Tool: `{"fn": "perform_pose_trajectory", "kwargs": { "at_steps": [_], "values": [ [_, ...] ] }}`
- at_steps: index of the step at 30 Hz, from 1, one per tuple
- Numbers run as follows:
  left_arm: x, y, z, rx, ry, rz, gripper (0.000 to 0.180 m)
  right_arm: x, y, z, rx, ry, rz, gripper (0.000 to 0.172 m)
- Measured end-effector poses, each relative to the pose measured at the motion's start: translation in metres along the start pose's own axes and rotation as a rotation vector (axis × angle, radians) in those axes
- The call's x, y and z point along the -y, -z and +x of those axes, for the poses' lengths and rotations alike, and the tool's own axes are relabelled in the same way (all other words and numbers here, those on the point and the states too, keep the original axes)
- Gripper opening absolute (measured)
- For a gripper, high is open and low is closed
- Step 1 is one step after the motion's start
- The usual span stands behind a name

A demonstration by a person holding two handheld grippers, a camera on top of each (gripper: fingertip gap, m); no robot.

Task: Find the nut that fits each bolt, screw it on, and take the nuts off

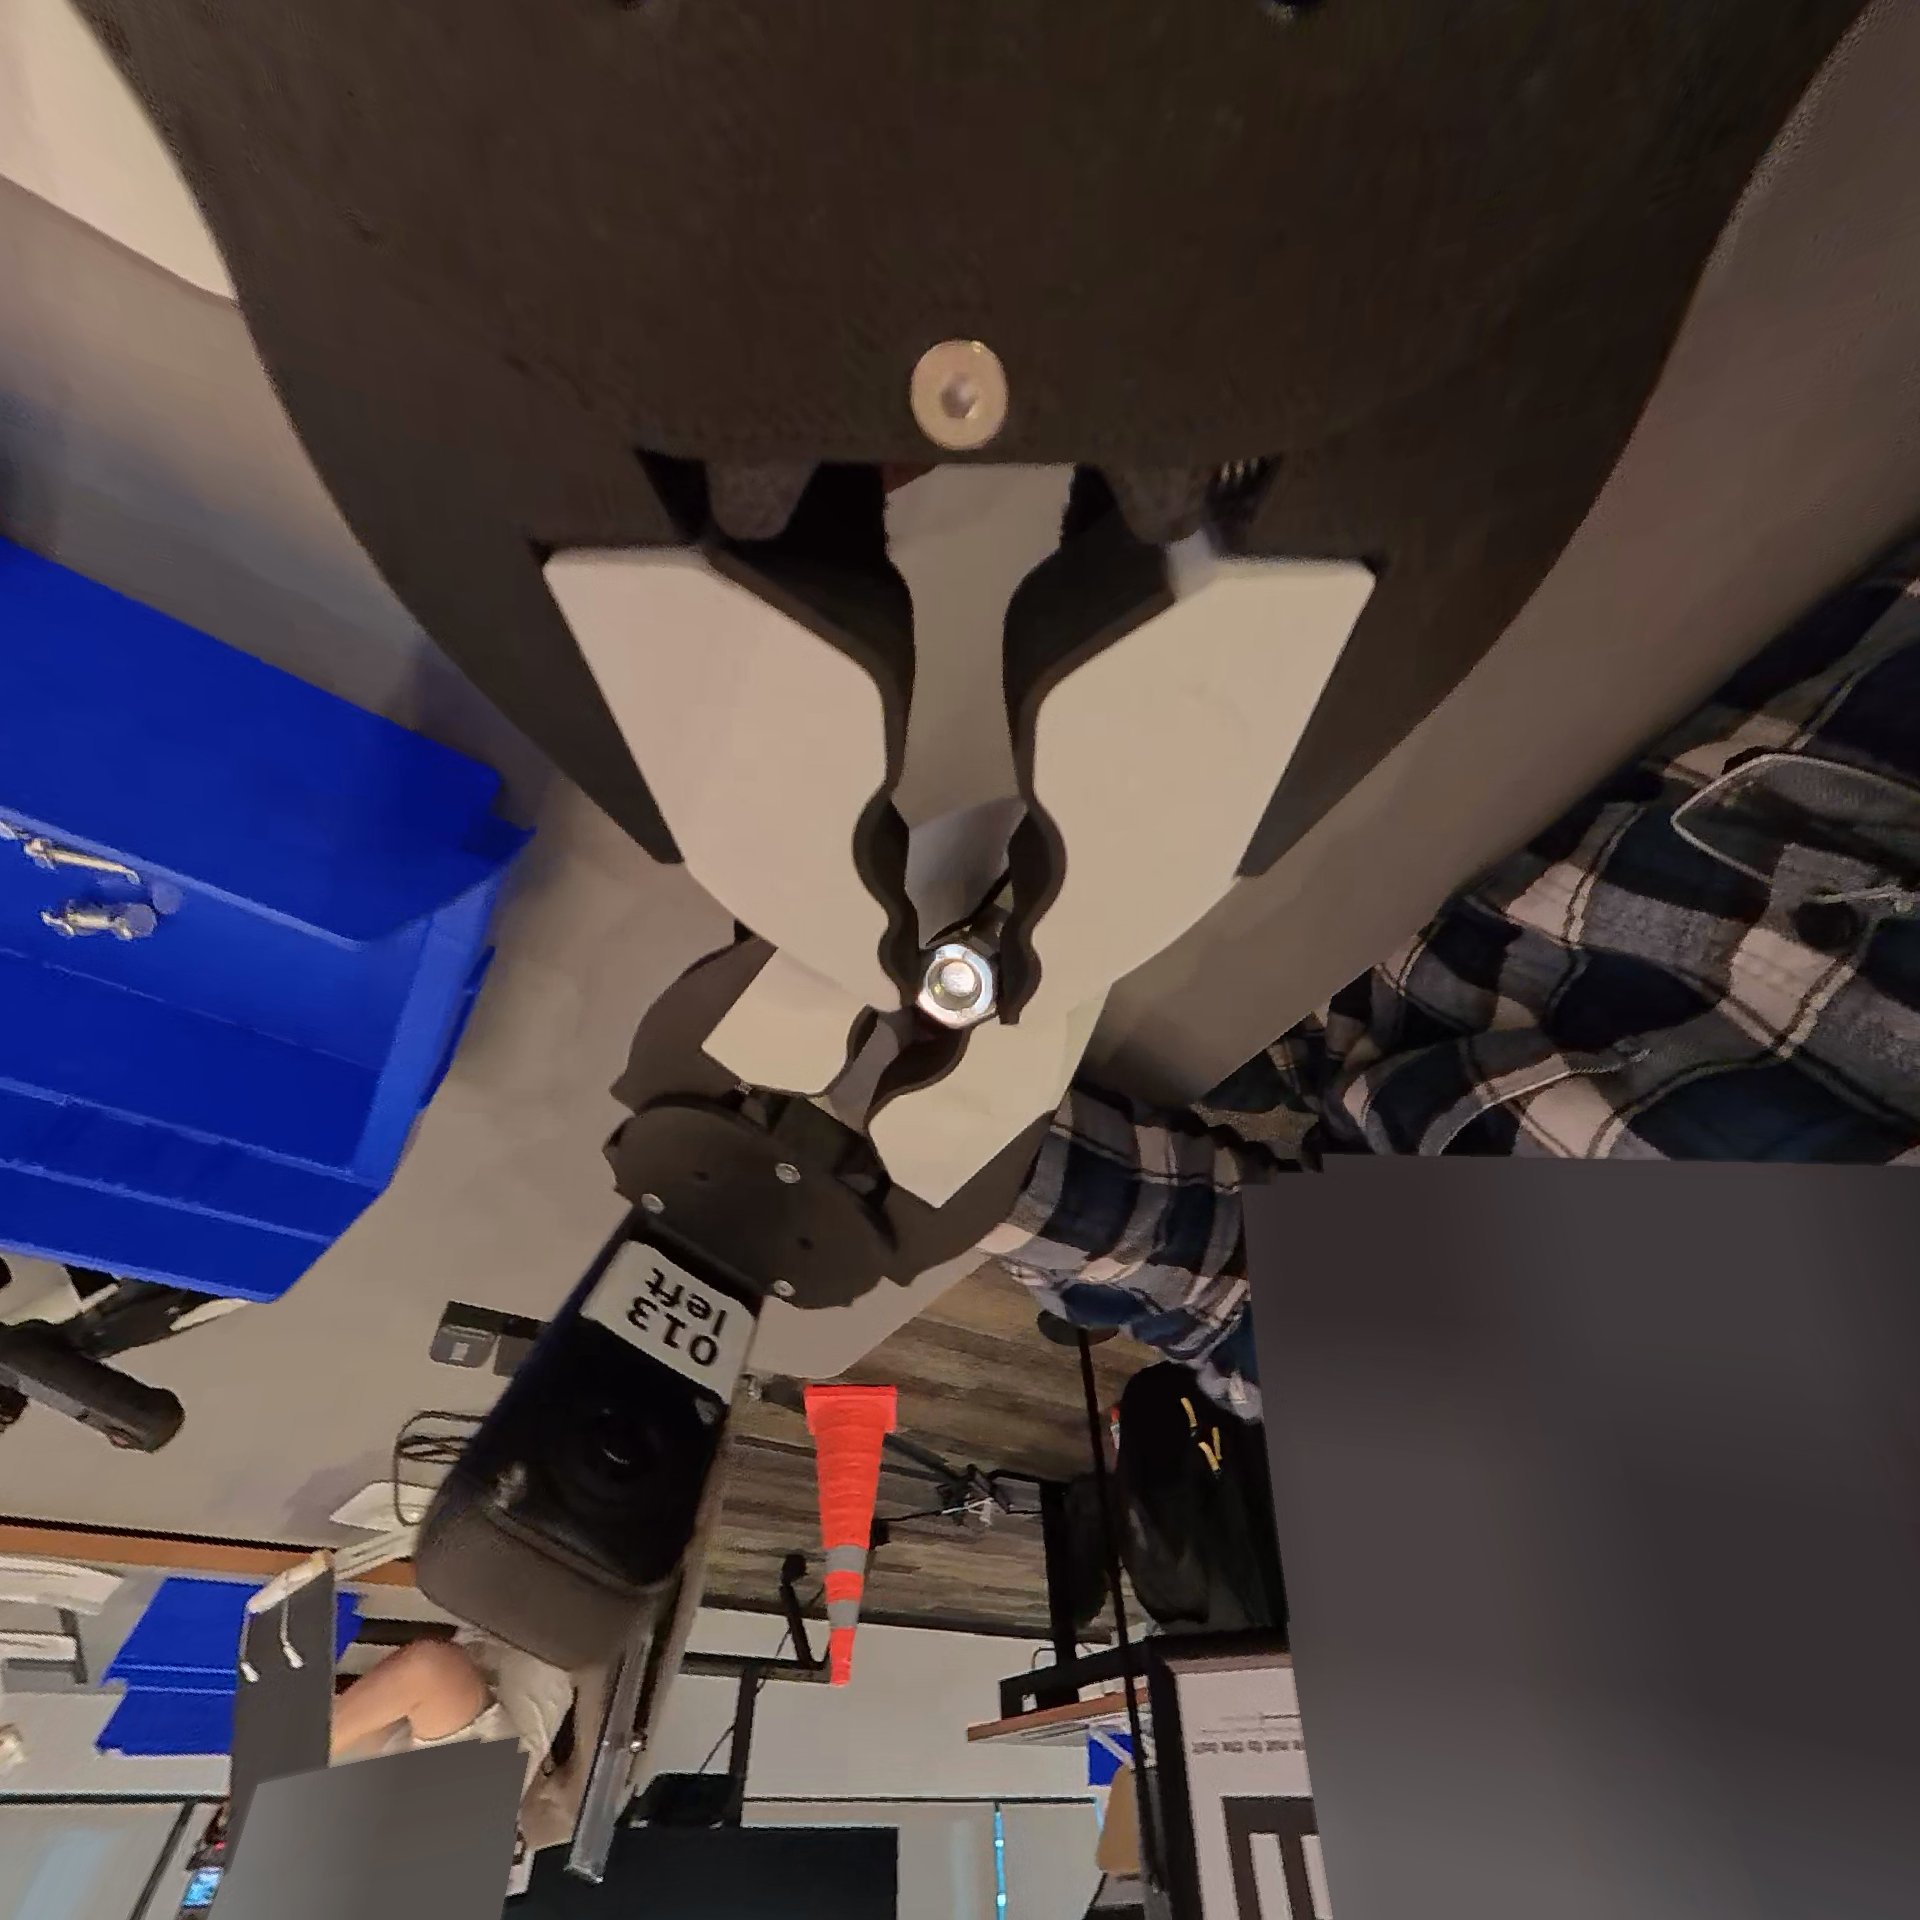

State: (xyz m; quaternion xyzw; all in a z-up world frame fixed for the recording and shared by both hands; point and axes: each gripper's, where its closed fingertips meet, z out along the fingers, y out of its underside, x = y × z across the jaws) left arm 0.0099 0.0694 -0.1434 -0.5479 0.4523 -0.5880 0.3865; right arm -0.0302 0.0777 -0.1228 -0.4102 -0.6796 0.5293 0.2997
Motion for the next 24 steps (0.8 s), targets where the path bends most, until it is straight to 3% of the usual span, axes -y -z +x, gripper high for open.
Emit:
{"fn": "perform_pose_trajectory", "kwargs": {
  "at_steps": [11,24],
  "values": [
    [0.001,-0.008,0.037,-0.301,0.061,0.069,0.011,0.007,-0.004,-0.030,0.123,0.110,0.006,0.015],
    [0.002,-0.007,0.034,-0.274,0.040,0.074,0.011,0.008,-0.004,-0.029,0.116,0.101,0.021,0.015]
  ]
}}
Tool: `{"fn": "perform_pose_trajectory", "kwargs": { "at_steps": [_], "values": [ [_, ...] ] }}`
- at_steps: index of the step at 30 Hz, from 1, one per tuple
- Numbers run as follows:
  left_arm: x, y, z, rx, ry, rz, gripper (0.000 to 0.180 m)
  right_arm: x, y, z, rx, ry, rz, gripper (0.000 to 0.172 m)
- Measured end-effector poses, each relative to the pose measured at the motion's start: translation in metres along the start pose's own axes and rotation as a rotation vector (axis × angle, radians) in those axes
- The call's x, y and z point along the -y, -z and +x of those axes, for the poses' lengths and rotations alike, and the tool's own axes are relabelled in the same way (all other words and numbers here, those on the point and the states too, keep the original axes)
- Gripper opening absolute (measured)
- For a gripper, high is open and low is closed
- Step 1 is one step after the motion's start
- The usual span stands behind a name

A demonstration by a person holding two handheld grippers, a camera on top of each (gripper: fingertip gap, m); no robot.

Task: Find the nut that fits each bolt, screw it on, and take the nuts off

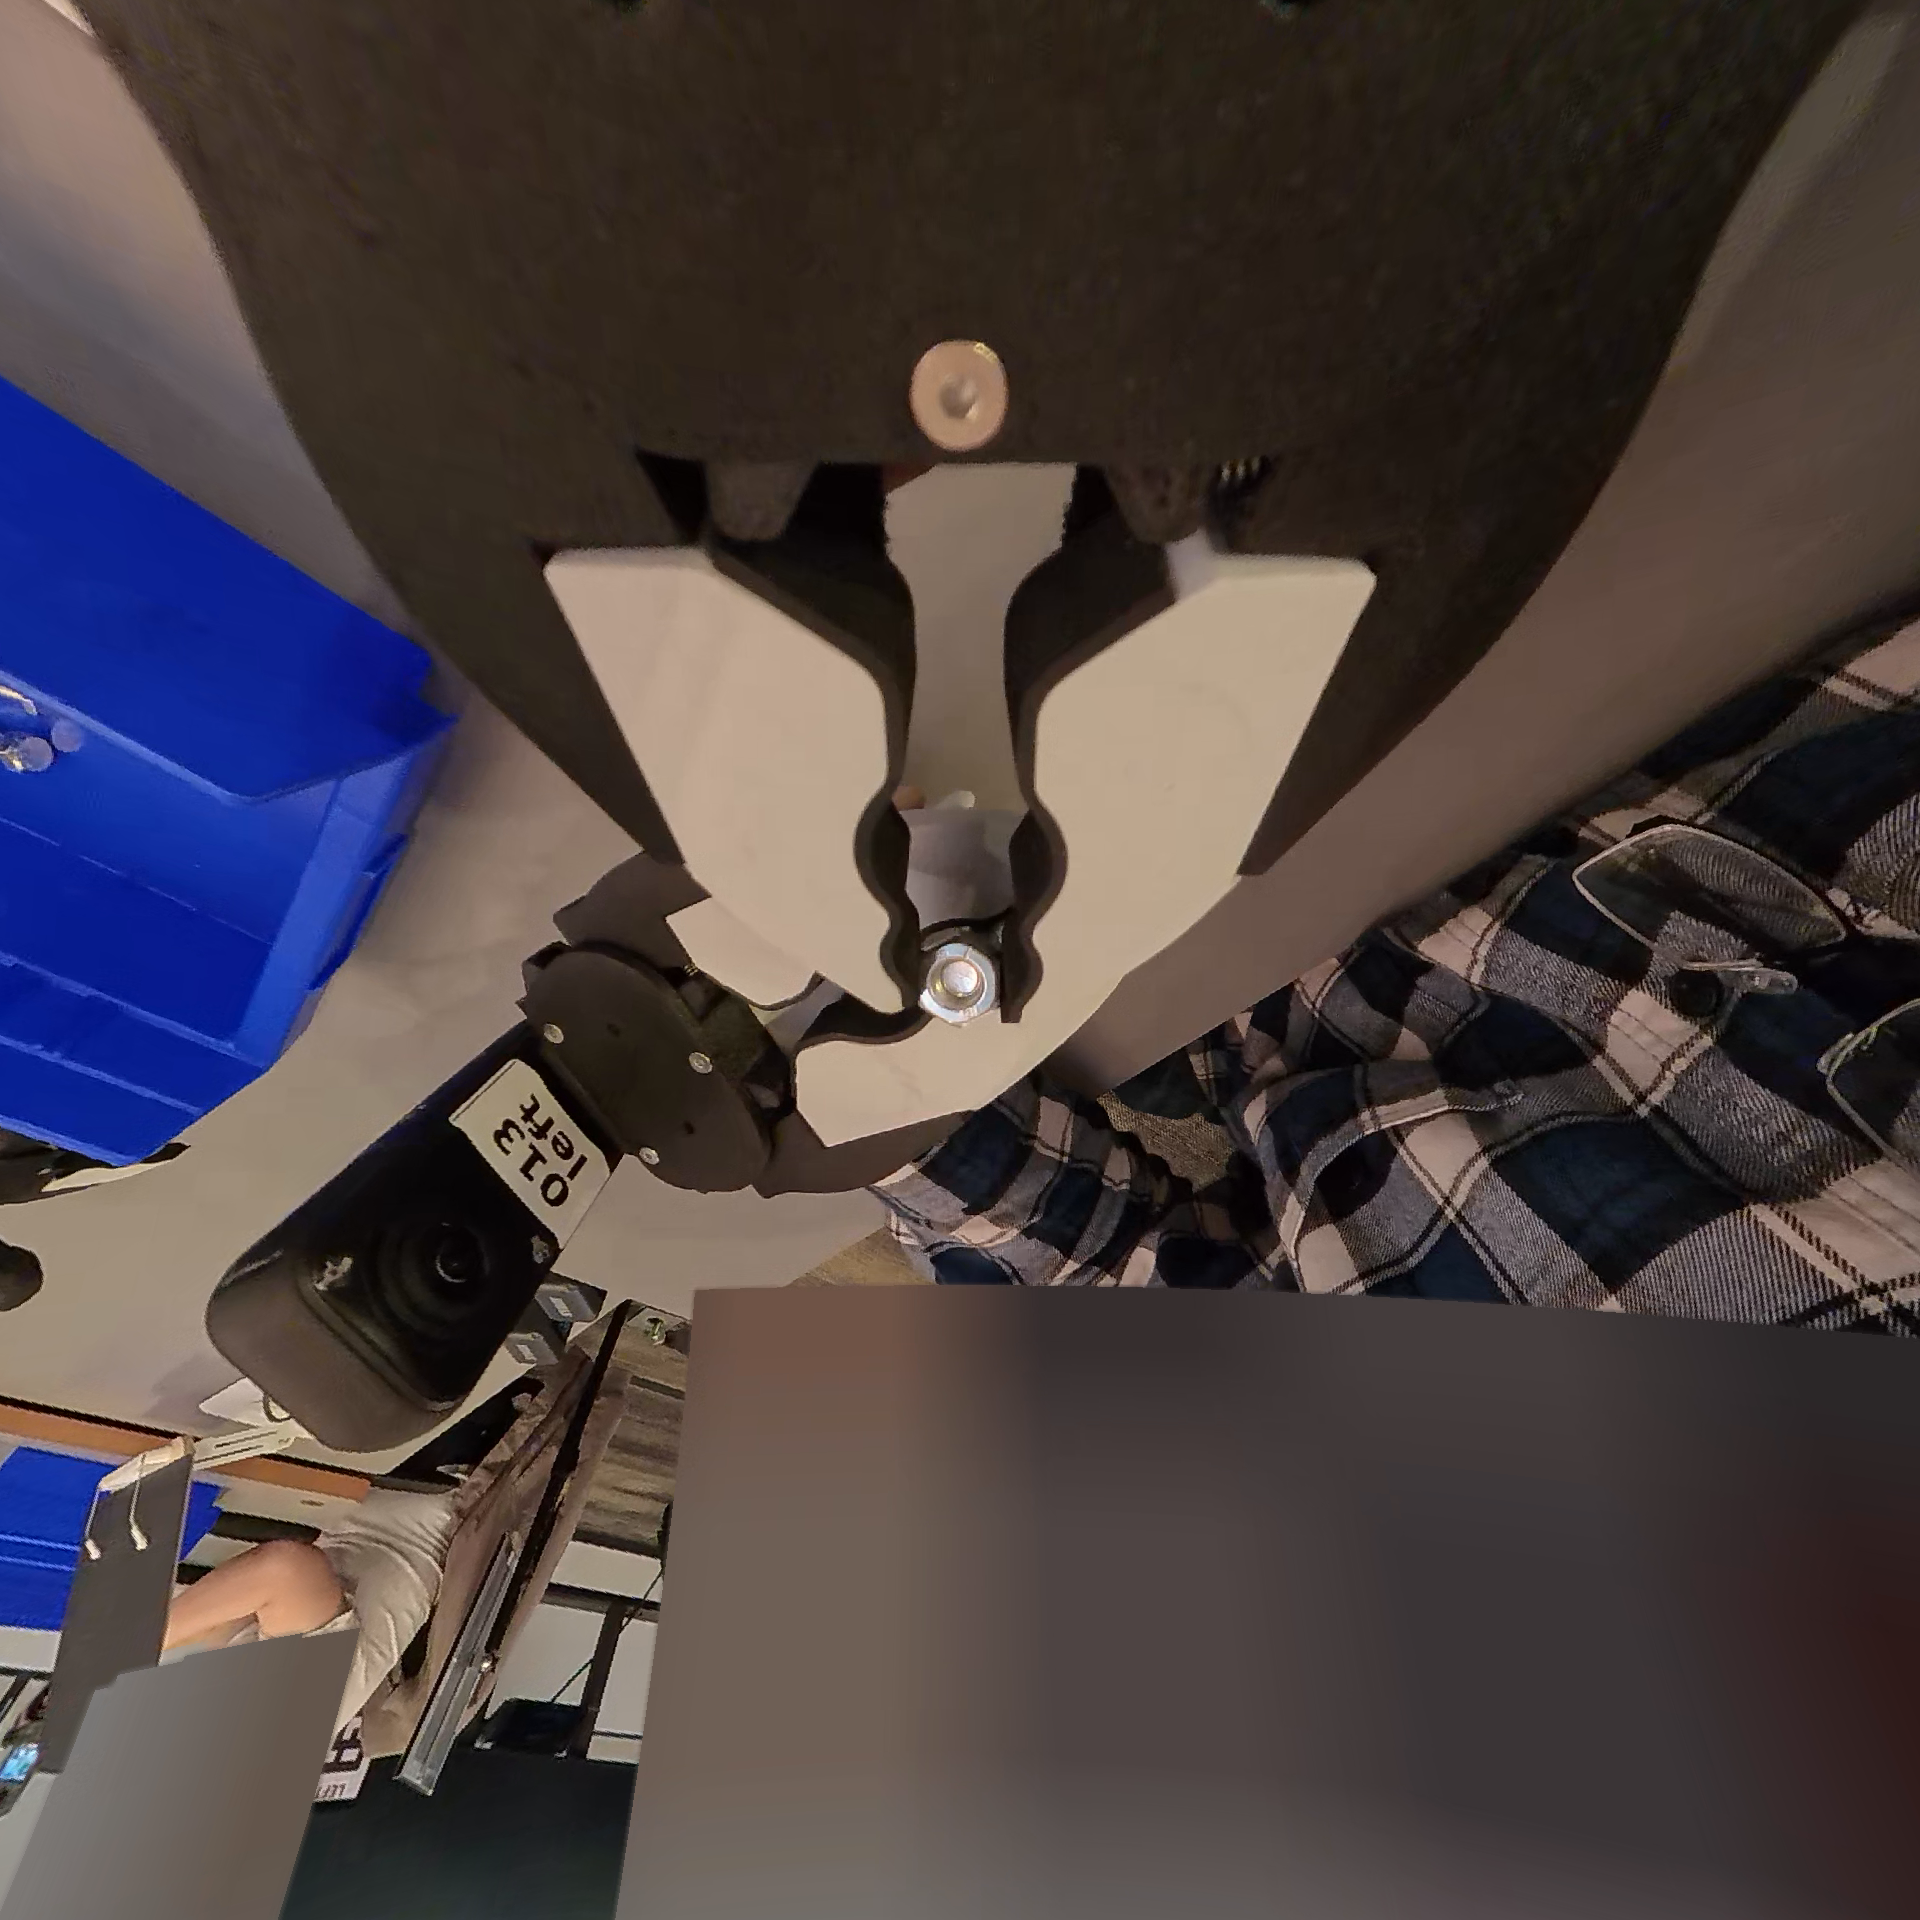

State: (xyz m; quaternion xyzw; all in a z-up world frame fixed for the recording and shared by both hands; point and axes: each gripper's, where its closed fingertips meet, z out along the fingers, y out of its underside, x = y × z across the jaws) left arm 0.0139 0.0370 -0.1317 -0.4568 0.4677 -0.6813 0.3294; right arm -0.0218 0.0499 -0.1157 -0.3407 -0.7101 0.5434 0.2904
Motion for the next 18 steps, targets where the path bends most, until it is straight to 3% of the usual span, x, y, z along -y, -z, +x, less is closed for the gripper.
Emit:
{"fn": "perform_pose_trajectory", "kwargs": {
  "at_steps": [18],
  "values": [
    [0.0003,0.0001,-0.0073,0.031,0.014,0.008,0.015,-0.0024,-0.0020,0.0043,-0.017,-0.017,0.005,0.015]
  ]
}}
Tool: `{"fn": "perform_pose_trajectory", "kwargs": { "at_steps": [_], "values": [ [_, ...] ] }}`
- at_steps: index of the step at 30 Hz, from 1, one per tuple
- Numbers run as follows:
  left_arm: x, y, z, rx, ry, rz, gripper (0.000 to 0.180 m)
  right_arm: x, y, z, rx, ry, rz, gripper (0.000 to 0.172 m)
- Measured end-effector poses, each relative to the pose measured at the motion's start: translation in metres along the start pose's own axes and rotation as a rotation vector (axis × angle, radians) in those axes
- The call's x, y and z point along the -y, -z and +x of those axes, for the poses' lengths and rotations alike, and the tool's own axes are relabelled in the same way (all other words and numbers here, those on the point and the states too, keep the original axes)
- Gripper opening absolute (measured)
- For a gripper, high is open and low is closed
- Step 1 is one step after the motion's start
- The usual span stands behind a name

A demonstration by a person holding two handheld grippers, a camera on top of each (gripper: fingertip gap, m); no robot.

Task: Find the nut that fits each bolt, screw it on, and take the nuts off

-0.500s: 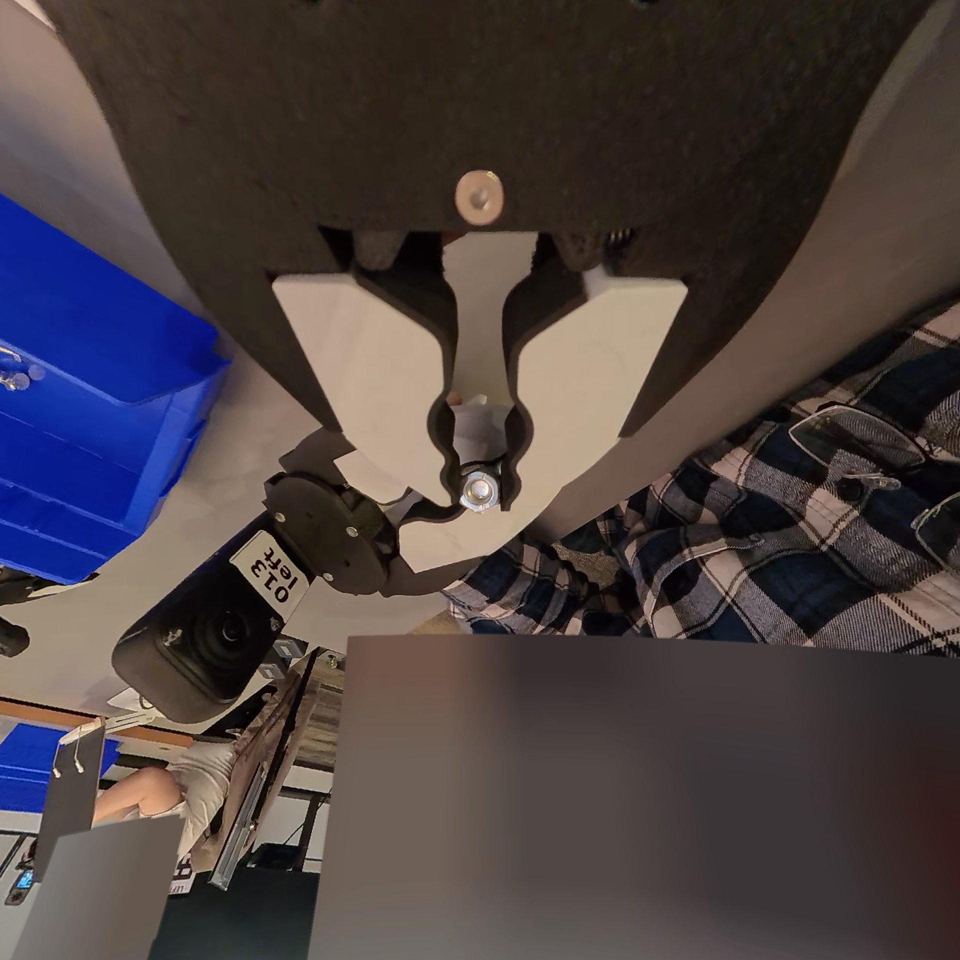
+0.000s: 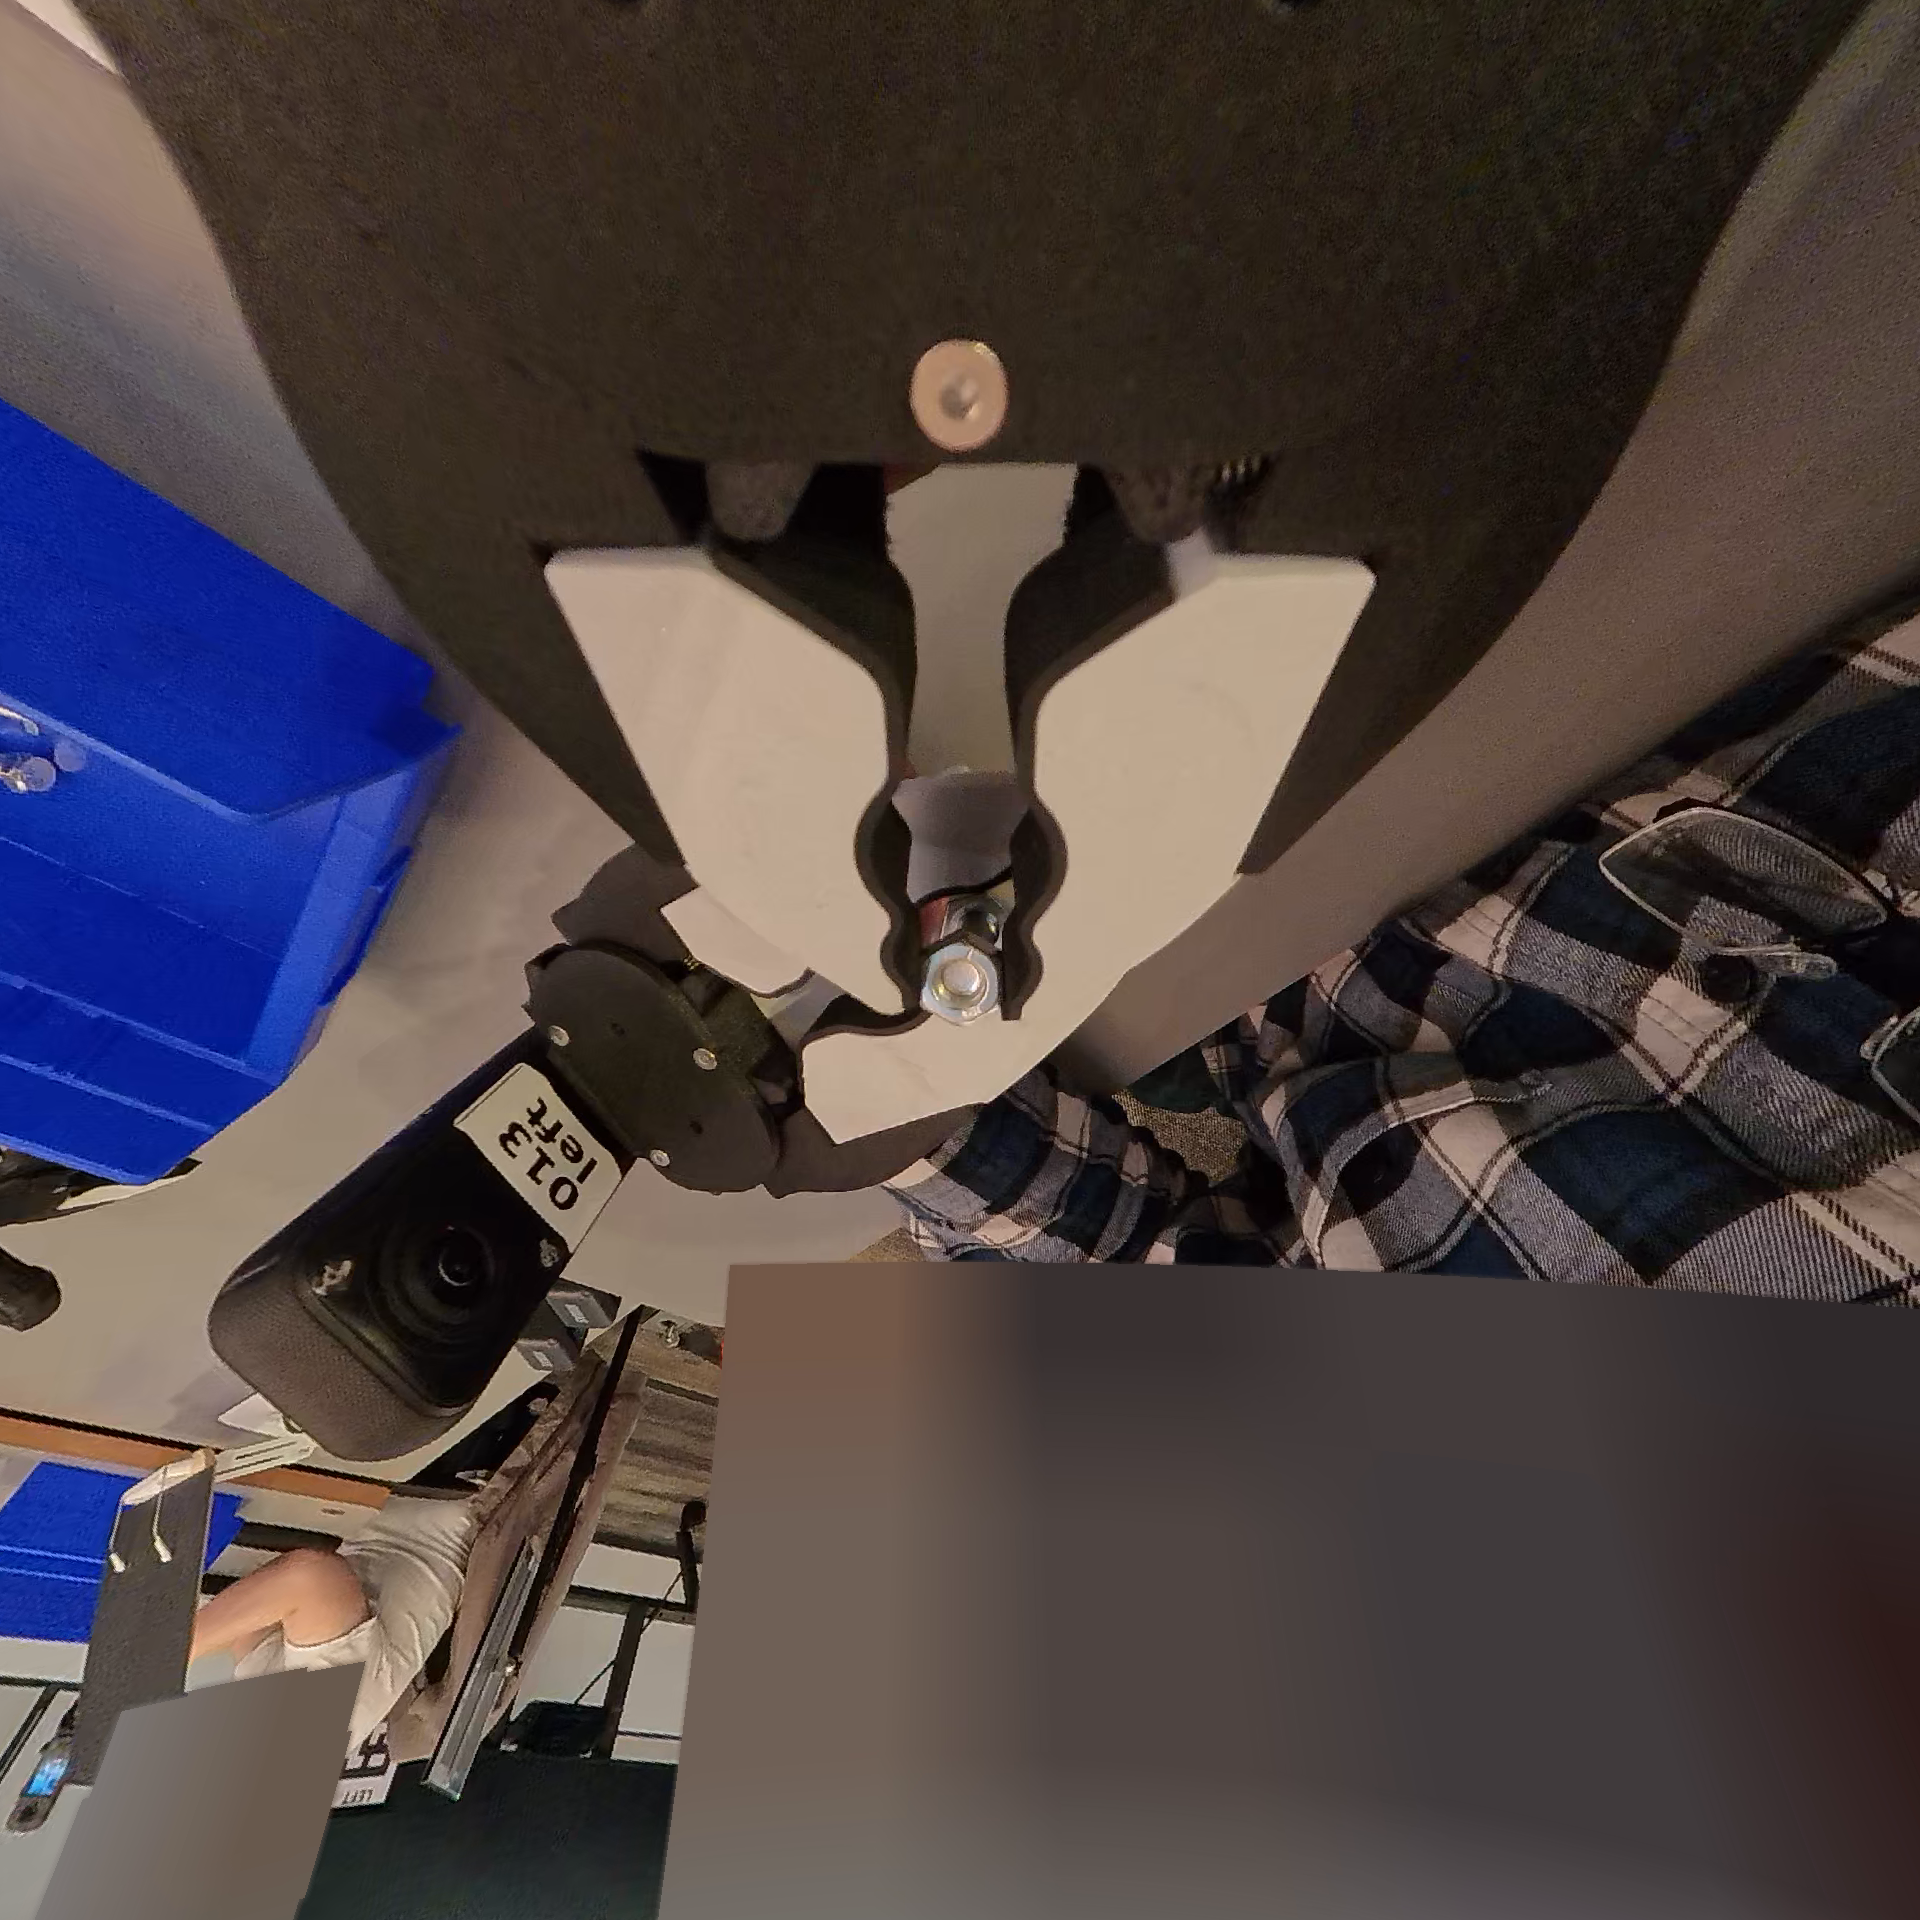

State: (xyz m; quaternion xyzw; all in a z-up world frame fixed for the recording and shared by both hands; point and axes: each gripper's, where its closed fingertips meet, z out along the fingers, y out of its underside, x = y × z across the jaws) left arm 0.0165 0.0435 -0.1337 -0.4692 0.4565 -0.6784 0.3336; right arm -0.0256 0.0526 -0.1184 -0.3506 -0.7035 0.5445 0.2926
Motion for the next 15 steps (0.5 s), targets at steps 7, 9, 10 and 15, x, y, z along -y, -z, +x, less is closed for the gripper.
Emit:
{"fn": "perform_pose_trajectory", "kwargs": {
  "at_steps": [7,9,10,15],
  "values": [
    [0.004,0.005,-0.005,0.046,-0.022,0.010,0.015,0.001,0.003,0.005,-0.019,-0.008,0.010,0.015],
    [0.006,0.006,-0.005,0.048,-0.018,0.018,0.013,0.000,0.004,0.006,-0.025,-0.010,0.012,0.015],
    [0.007,0.007,-0.006,0.053,-0.019,0.022,0.011,0.000,0.005,0.008,-0.029,-0.011,0.014,0.015],
    [0.008,0.009,-0.009,0.073,-0.021,0.032,0.011,-0.001,0.007,0.010,-0.043,-0.011,0.015,0.015]
  ]
}}
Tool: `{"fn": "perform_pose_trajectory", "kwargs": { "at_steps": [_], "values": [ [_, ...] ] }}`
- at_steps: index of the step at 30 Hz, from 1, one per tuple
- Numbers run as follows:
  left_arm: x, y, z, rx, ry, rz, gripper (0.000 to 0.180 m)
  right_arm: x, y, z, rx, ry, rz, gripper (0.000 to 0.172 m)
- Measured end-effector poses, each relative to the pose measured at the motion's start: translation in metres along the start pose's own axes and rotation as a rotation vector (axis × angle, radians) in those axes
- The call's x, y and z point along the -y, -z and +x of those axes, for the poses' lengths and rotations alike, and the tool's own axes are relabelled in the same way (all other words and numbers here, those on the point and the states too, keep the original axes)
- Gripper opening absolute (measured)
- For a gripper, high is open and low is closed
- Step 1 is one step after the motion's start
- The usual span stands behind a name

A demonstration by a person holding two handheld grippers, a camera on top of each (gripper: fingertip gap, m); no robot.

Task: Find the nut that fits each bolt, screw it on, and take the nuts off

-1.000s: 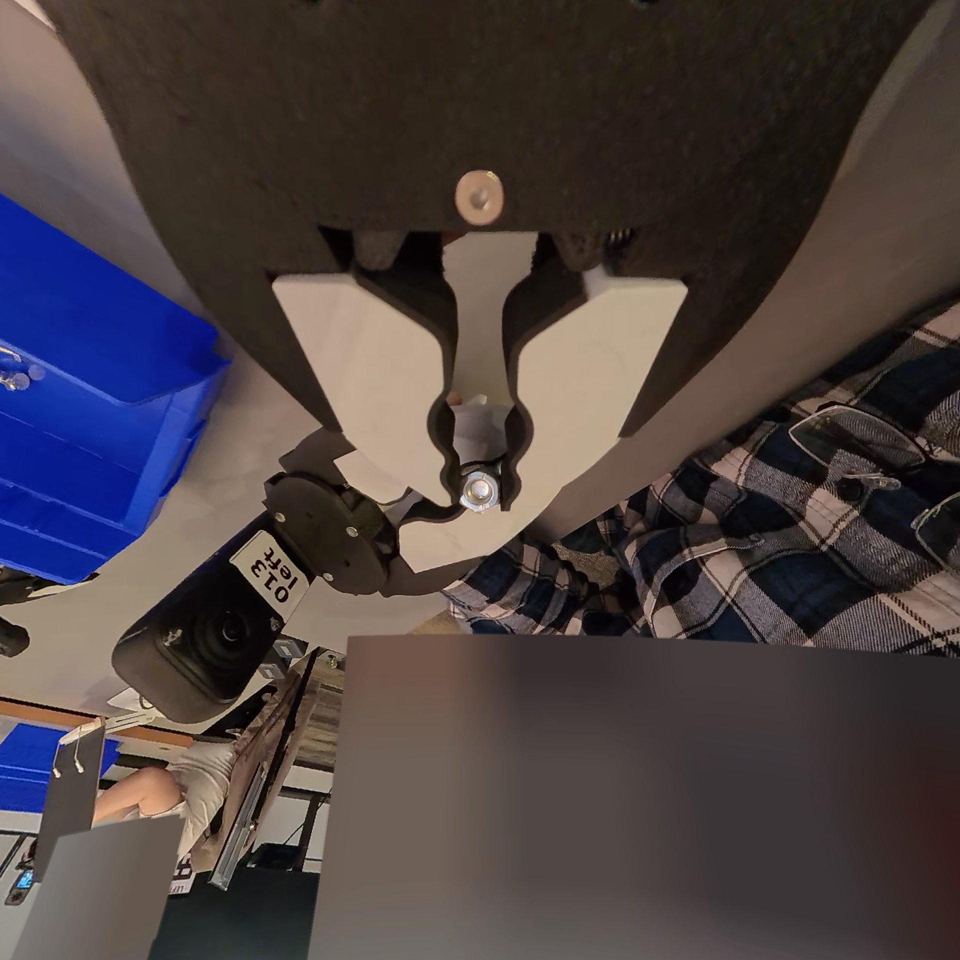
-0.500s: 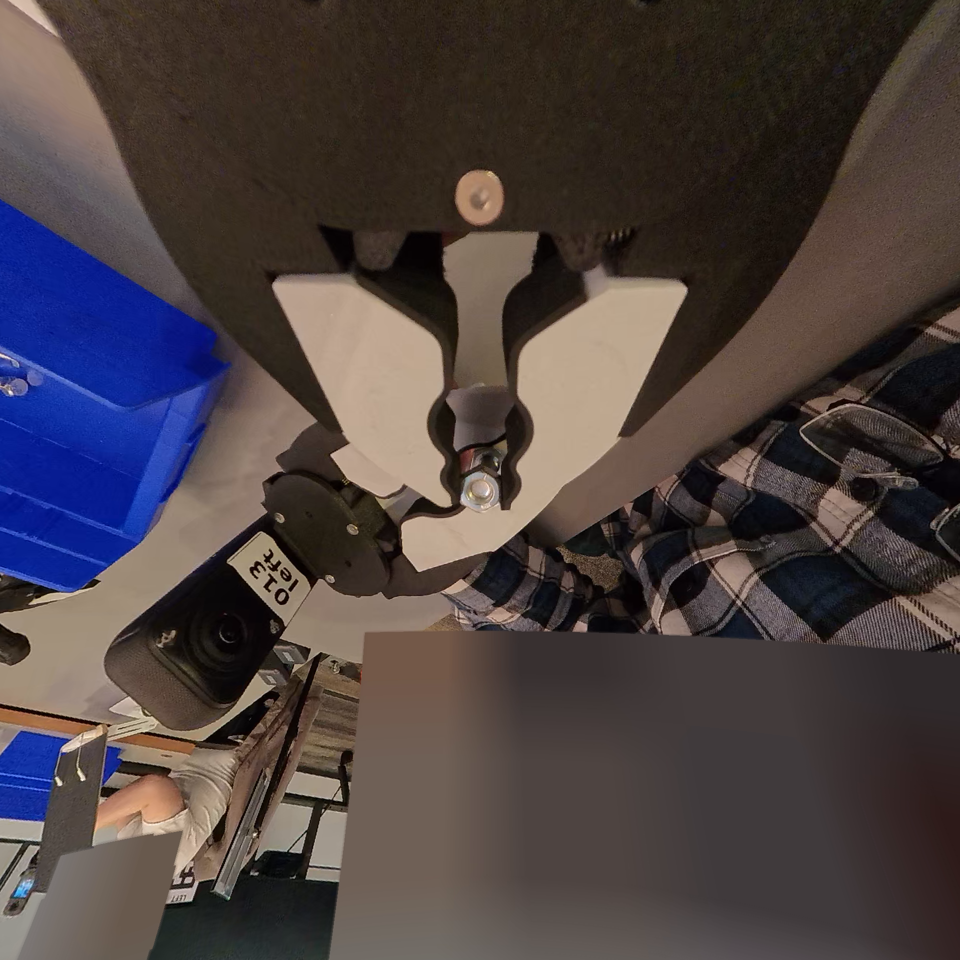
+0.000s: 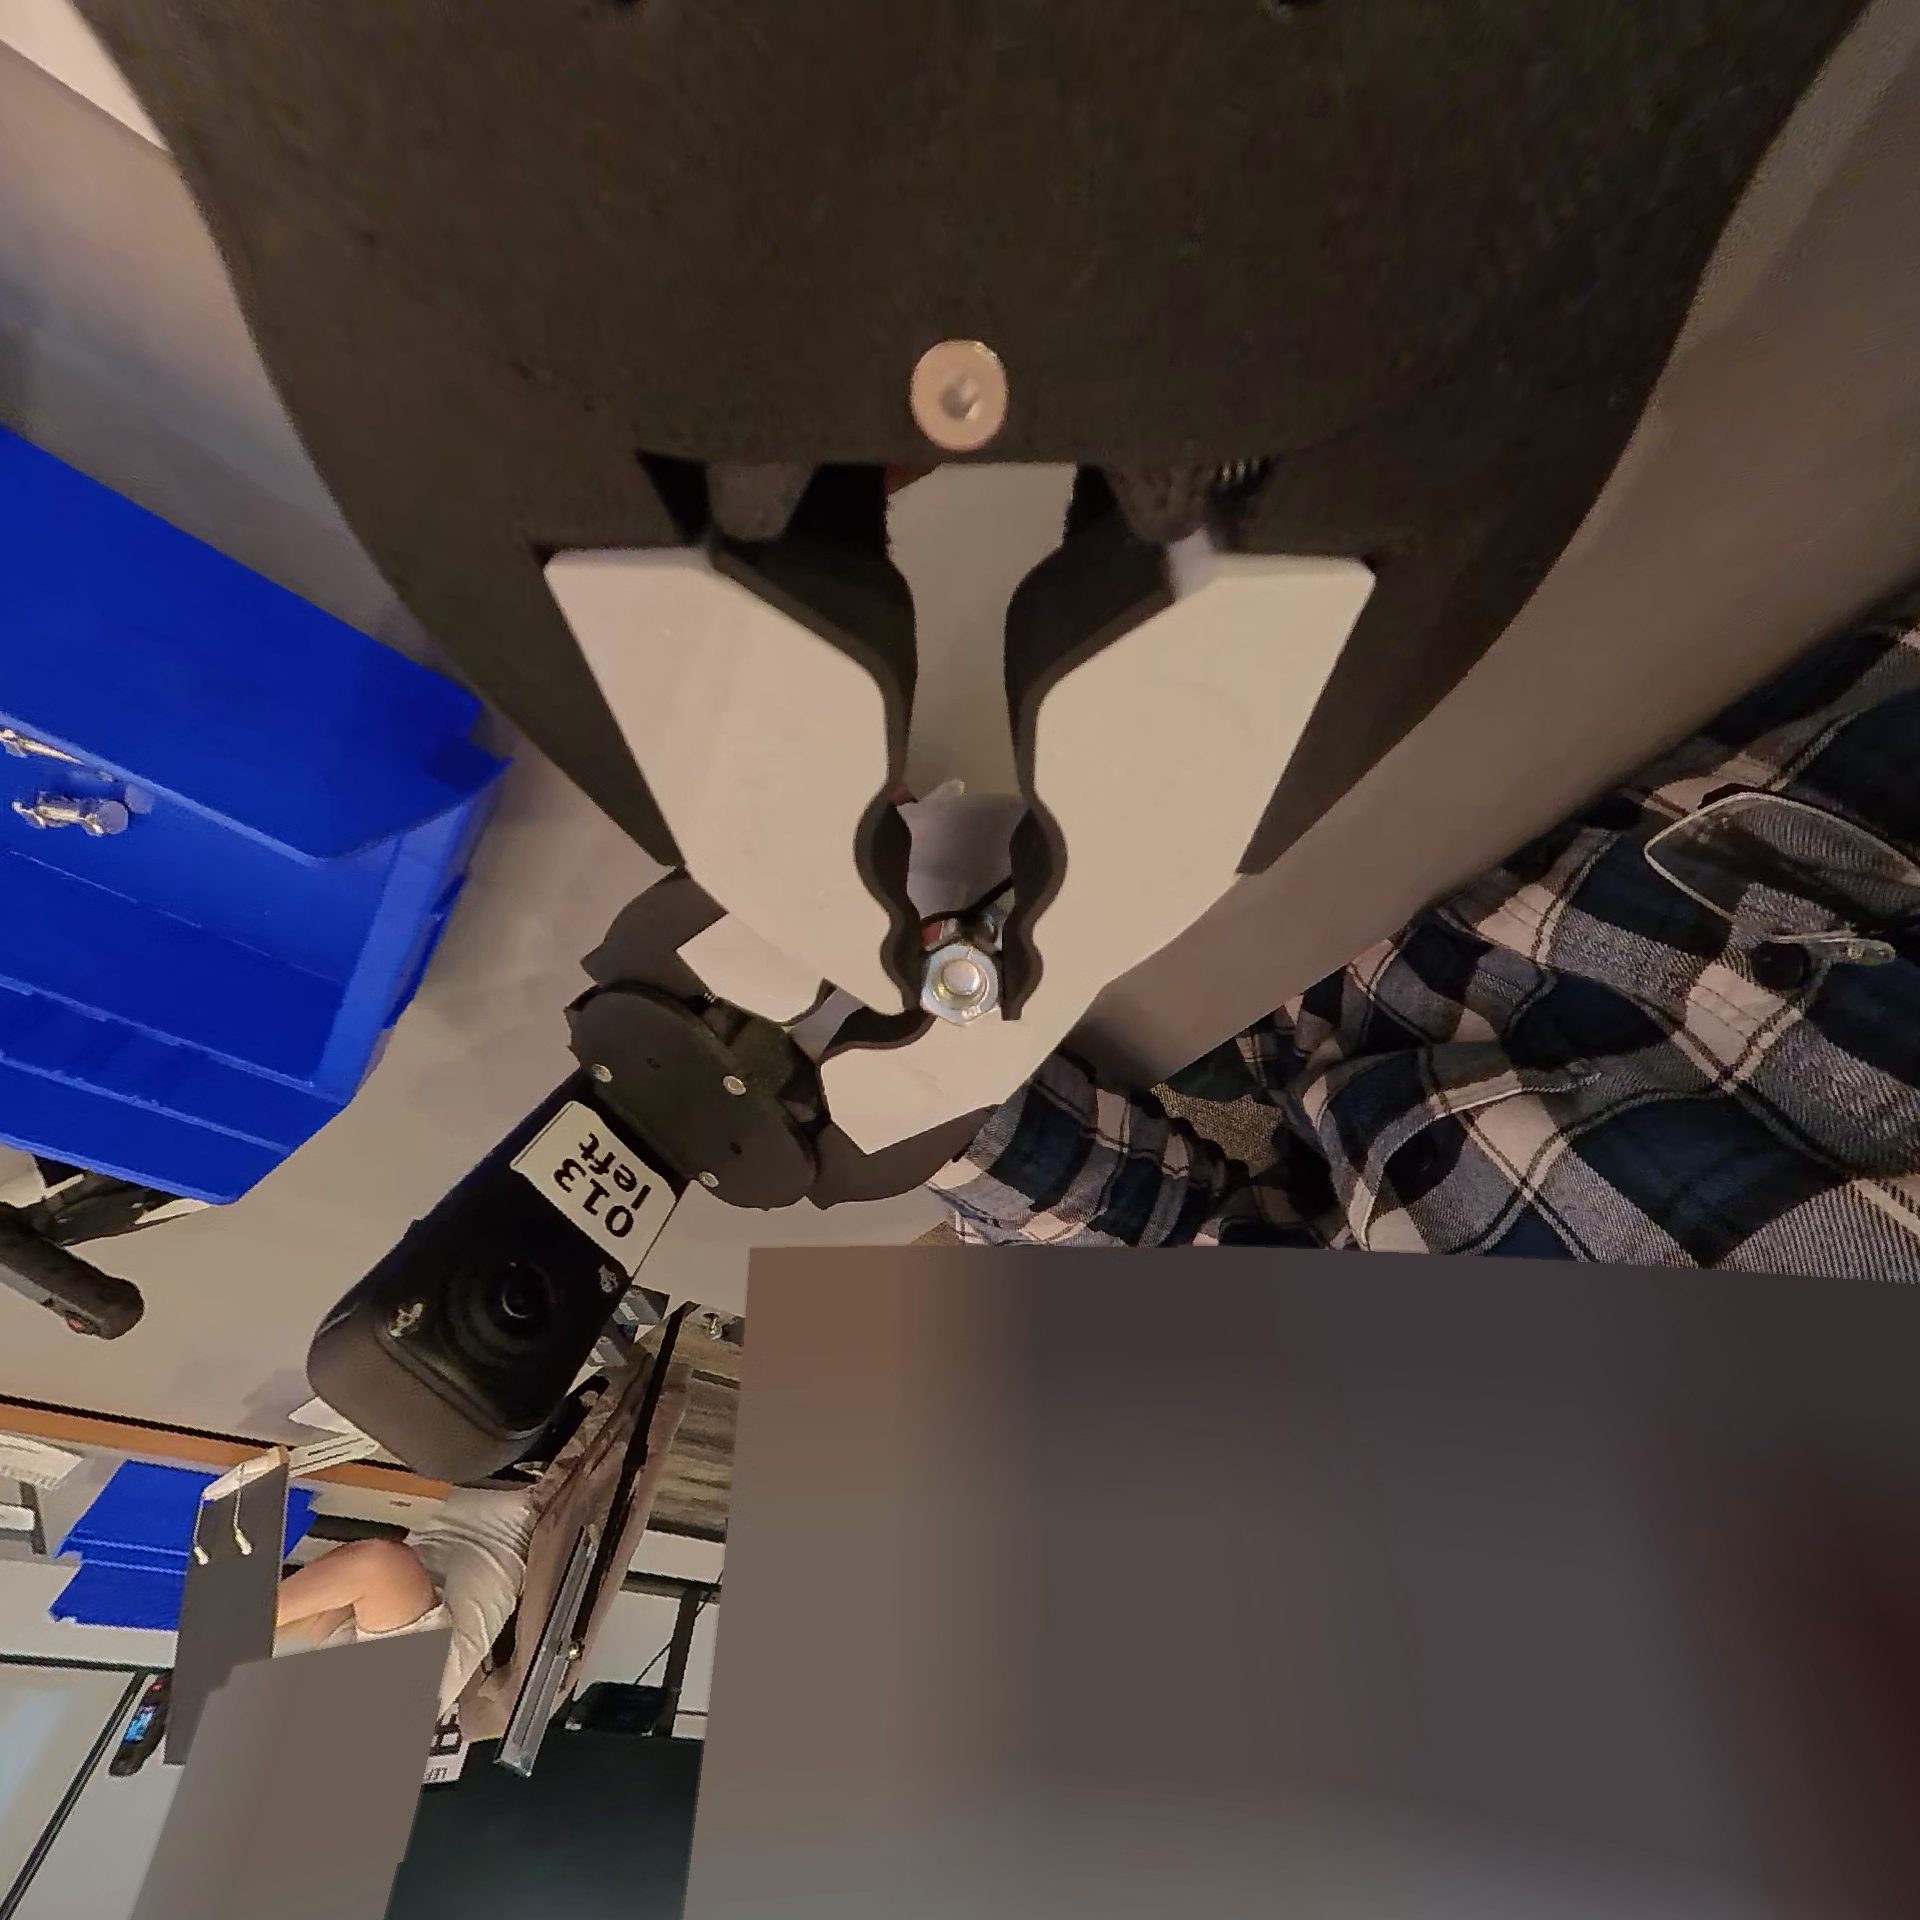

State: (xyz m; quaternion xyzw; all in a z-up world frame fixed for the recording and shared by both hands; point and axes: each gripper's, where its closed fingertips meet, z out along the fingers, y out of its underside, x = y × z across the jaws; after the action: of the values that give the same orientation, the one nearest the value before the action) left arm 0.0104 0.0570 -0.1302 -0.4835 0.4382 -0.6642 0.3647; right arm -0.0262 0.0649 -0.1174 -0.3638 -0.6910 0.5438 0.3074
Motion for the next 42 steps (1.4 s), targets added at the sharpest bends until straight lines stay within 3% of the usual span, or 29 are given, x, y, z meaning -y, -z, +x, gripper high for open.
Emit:
{"fn": "perform_pose_trajectory", "kwargs": {
  "at_steps": [21,34,42],
  "values": [
    [0.008,0.011,-0.035,0.302,-0.148,0.004,0.030,-0.001,0.007,0.024,-0.114,-0.059,0.035,0.015],
    [0.013,0.023,-0.057,0.545,-0.293,-0.034,0.032,-0.003,0.010,0.037,-0.176,-0.112,0.046,0.015],
    [0.013,0.023,-0.058,0.600,-0.359,-0.059,0.028,-0.004,0.009,0.038,-0.187,-0.120,0.045,0.015]
  ]
}}
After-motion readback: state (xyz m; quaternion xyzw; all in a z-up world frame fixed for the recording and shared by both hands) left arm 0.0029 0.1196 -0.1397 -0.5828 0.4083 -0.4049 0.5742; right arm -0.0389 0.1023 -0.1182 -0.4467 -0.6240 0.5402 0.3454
